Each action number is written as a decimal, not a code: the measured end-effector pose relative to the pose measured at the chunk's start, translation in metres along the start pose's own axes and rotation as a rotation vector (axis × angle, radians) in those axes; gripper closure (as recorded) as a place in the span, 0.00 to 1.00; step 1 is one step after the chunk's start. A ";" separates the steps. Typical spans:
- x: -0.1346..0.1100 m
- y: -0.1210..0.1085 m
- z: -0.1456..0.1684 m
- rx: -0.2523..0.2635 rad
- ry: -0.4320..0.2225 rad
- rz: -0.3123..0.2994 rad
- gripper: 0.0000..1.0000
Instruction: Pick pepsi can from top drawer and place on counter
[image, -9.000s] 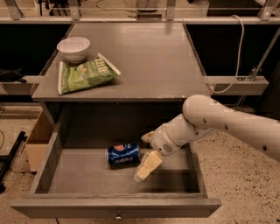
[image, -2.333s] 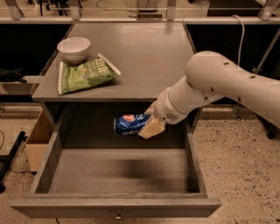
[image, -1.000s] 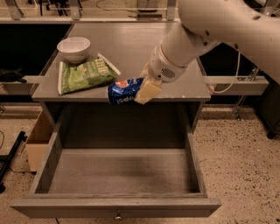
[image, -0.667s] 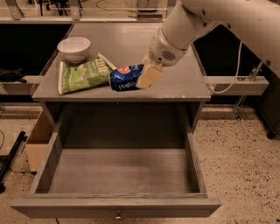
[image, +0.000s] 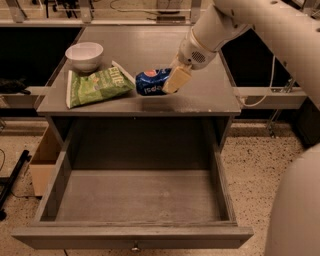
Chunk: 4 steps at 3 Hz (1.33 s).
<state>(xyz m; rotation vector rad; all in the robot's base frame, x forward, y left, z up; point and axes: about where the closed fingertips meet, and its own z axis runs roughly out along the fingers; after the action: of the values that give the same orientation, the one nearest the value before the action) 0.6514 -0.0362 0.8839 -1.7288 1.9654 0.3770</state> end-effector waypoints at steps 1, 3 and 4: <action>0.022 -0.021 0.016 -0.019 -0.005 0.049 1.00; 0.039 -0.031 0.037 -0.046 -0.006 0.086 1.00; 0.039 -0.031 0.037 -0.046 -0.006 0.086 0.85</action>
Offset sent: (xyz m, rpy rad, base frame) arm 0.0471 -0.0306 -0.0737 0.0359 0.1148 -0.0721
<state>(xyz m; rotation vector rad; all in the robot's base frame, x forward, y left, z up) 0.6857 -0.0556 0.8354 -1.6724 2.0467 0.4605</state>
